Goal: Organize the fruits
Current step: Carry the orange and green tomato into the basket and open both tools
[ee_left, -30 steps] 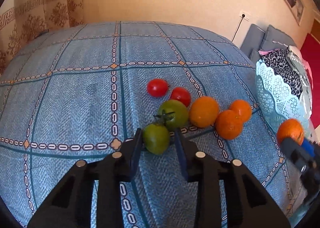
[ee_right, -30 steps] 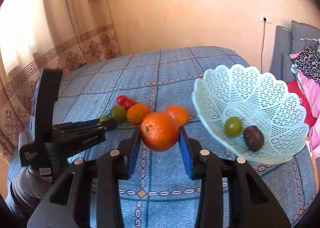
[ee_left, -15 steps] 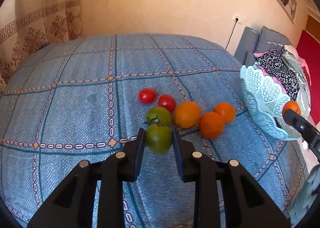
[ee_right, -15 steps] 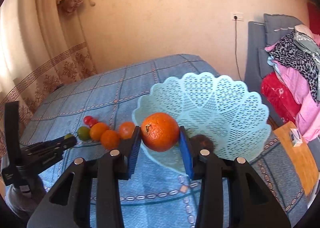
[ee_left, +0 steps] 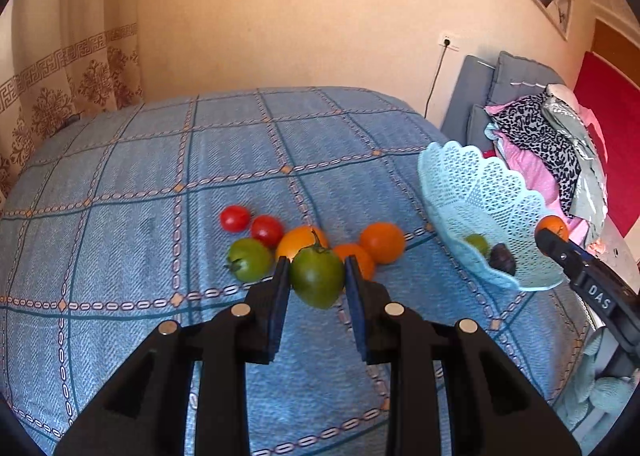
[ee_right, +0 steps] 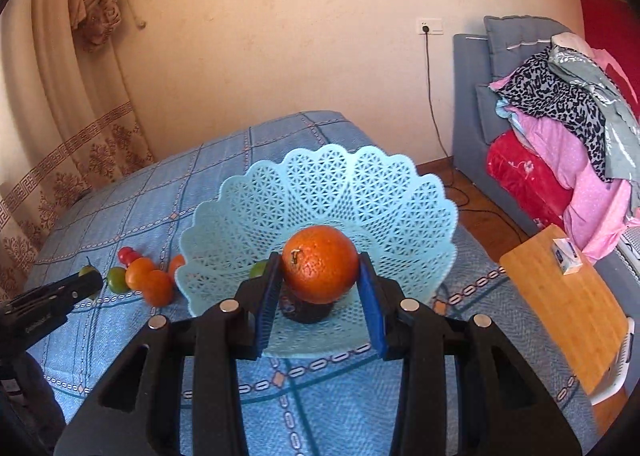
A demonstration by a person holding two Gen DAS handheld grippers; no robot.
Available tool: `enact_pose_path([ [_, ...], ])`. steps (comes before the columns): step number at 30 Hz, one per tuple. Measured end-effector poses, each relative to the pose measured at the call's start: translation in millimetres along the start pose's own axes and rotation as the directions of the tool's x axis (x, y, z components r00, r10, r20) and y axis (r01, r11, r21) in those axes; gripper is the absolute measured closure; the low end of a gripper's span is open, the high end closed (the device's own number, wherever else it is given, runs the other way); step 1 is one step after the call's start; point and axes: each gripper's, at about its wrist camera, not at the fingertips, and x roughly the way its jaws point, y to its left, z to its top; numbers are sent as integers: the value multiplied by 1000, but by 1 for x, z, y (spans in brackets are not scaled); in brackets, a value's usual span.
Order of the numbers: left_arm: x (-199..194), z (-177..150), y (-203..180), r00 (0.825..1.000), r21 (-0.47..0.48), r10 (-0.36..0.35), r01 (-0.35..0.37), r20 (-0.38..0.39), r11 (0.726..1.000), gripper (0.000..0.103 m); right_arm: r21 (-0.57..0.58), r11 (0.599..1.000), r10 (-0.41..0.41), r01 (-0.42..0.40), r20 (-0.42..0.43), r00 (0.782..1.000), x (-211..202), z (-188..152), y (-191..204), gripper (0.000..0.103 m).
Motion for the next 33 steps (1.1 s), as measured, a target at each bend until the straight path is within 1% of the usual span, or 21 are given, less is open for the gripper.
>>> enact_pose_path([
  [6, -1, 5, -24, 1000, 30, -24, 24, 4, 999, 75, 27, 999, -18, 18, 1, 1000, -2, -2, -16, 63],
  [9, 1, 7, -36, 999, 42, -43, 43, -1, 998, 75, 38, 999, -22, 21, 17, 1000, -4, -1, -22, 63],
  [17, 6, 16, -66, 996, 94, -91, 91, -5, 991, 75, 27, 1000, -12, 10, 46, 999, -13, 0, -23, 63],
  [24, 15, 25, -100, 989, 144, -146, 146, -17, 979, 75, 57, 998, -18, 15, 51, 999, -14, 4, -30, 63],
  [28, 24, 28, -118, 983, 178, -180, 185, -44, 966, 75, 64, 998, -21, 17, 54, 998, -15, 5, -33, 63],
  [29, 26, 28, -120, 982, 184, -184, 190, -50, 964, 73, 65, 998, -19, 16, 53, 998, -15, 5, -33, 63],
  [30, 29, 28, -125, 978, 188, -198, 207, -63, 960, 56, 67, 998, -19, 15, 52, 998, -15, 5, -32, 63],
  [31, 29, 28, -126, 975, 192, -212, 220, -60, 956, 41, 68, 998, -19, 16, 52, 998, -15, 5, -32, 63],
  [32, 28, 28, -126, 976, 193, -214, 220, -48, 956, 17, 70, 997, -20, 16, 53, 998, -15, 5, -32, 63],
  [33, 25, 26, -125, 979, 199, -203, 201, -10, 959, 15, 77, 997, -22, 18, 55, 998, -16, 5, -34, 56],
])
